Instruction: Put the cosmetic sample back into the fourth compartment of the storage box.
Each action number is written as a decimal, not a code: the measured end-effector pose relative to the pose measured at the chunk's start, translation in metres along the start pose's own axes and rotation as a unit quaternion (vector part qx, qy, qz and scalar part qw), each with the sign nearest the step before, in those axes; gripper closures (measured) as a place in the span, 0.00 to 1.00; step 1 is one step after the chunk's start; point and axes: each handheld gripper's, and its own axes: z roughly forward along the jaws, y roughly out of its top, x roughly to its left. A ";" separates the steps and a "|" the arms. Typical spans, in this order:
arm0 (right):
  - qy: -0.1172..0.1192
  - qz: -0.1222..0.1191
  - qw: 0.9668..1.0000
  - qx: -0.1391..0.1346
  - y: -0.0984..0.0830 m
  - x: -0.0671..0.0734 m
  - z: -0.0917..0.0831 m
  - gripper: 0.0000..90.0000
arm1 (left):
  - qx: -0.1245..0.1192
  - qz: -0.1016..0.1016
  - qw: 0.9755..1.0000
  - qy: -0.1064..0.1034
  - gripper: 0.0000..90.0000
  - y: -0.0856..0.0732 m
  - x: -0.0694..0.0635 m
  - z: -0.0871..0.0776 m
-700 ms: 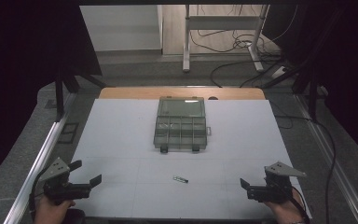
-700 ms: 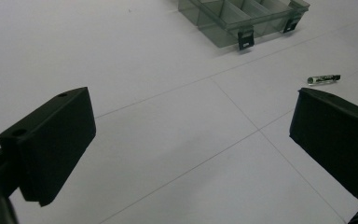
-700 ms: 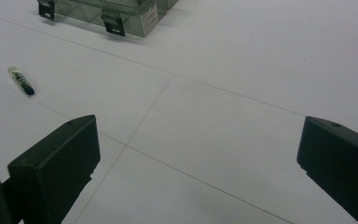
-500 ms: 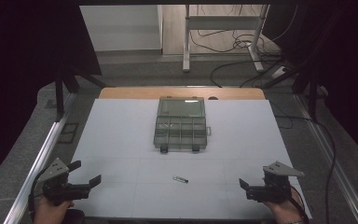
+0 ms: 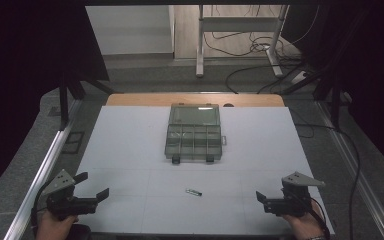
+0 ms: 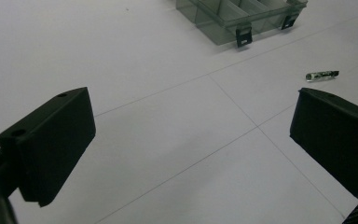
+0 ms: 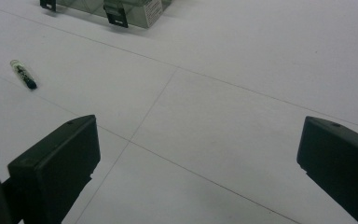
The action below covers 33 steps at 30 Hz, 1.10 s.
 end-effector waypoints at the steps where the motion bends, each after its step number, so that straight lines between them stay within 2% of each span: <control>1: 0.002 0.001 1.000 0.001 0.000 0.000 0.000 0.00 | 0.000 0.001 1.000 0.000 0.01 0.000 0.000 0.000; 6: 0.008 0.000 1.000 0.004 0.001 -0.001 0.002 0.00 | 0.001 0.000 1.000 -0.001 0.01 0.000 0.000 0.000; 8: 0.003 -0.008 1.000 0.000 0.001 0.001 0.002 0.00 | 0.001 -0.001 1.000 -0.001 0.01 0.000 0.000 0.000; 17: 0.033 -0.025 0.999 -0.002 0.005 0.007 0.011 0.00 | 0.001 -0.003 1.000 -0.003 0.01 0.000 0.001 0.000; 26: 0.039 -0.042 0.998 0.005 0.007 0.012 0.016 0.00 | 0.001 -0.002 1.000 -0.003 0.01 0.000 0.001 0.000; 33: 0.047 -0.052 0.998 -0.004 0.013 0.016 0.019 0.00 | 0.002 -0.003 1.000 -0.003 0.01 0.000 0.001 0.000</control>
